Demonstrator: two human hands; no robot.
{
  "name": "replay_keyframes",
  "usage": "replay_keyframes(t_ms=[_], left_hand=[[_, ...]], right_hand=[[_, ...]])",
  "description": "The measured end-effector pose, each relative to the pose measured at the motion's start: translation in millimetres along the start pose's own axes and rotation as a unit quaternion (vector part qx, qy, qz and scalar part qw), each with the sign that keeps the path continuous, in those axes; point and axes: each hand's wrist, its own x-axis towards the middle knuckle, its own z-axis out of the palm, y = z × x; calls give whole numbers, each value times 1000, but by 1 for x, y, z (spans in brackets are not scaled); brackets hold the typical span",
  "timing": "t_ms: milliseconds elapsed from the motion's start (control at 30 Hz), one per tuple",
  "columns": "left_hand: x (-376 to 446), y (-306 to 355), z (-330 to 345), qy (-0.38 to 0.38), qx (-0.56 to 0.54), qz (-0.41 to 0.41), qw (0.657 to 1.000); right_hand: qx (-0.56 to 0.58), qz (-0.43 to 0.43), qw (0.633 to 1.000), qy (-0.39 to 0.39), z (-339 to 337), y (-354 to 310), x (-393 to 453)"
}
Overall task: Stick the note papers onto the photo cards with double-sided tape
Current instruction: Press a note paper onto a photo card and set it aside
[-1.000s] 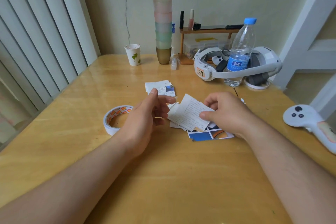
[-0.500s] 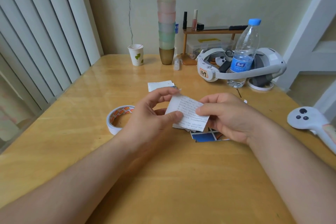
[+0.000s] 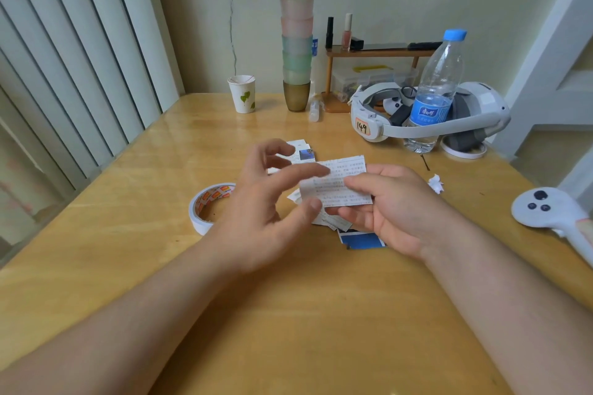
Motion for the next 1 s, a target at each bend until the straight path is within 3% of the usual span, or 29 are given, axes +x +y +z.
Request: replay_keyframes(t_ms=[133, 400, 1000], left_hand=[[0, 0, -2, -28, 145, 81, 986], [5, 7, -5, -6, 286, 126, 950], [9, 3, 5, 14, 400, 166, 901]], right_hand=[[6, 4, 1000, -9, -3, -4, -1], [14, 14, 1000, -22, -6, -7, -2], [-21, 14, 1000, 5, -4, -4, -2]])
